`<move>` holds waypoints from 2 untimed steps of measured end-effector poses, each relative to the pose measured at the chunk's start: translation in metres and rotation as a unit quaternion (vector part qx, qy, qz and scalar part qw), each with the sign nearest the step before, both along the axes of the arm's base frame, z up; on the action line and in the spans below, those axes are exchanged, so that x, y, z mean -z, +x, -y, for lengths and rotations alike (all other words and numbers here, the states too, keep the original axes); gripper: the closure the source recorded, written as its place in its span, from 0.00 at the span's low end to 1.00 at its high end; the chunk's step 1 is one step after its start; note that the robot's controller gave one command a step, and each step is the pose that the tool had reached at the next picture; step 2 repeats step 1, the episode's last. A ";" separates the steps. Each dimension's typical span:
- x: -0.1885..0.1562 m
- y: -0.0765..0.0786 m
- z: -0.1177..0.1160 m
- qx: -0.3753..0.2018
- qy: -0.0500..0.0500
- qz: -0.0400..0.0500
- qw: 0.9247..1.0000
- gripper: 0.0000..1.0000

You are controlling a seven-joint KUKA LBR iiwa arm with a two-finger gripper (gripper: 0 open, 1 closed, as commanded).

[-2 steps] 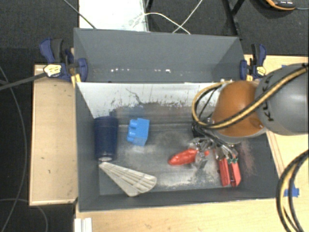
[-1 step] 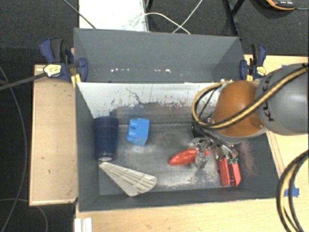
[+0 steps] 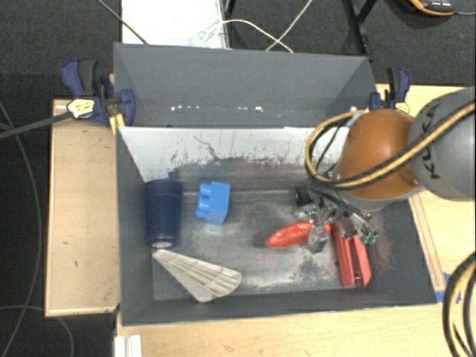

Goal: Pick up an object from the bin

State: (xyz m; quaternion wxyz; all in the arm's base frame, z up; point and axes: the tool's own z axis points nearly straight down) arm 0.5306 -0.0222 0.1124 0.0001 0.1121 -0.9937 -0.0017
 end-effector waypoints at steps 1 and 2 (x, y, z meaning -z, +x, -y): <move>-0.024 0.002 0.000 0.001 0.000 0.004 1.000 1.00; -0.024 0.002 0.000 0.001 0.000 0.004 1.000 1.00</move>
Offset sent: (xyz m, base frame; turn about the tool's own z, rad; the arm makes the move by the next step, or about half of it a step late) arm 0.0019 -0.0001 0.0805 0.0014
